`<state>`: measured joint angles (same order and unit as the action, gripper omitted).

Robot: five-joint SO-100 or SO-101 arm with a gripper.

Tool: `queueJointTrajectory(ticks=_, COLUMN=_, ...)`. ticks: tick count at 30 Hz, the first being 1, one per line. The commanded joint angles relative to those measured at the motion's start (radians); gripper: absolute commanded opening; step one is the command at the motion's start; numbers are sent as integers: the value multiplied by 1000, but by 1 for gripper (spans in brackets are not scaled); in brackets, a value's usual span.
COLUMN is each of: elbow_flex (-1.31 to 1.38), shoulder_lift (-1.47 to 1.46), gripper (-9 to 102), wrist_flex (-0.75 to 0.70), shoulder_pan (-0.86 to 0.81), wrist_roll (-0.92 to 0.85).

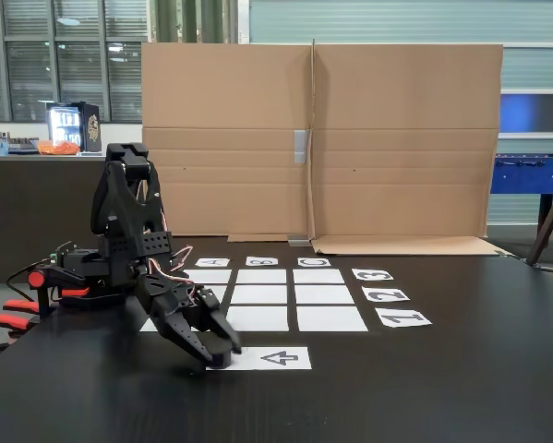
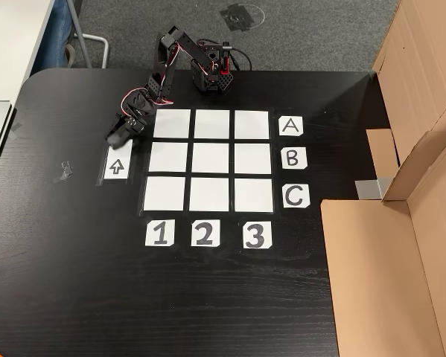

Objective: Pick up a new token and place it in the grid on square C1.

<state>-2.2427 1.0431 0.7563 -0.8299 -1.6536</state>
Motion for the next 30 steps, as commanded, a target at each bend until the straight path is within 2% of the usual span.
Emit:
queueJointTrajectory(ticks=1, elbow_flex=-5, shoulder_lift=28, gripper=-1, wrist_flex=17, shoulder_pan=-2, wrist_roll=37)
queueJointTrajectory(ticks=30, elbow_flex=38, shoulder_lift=238, gripper=-1, wrist_flex=5, shoulder_pan=78, wrist_roll=75)
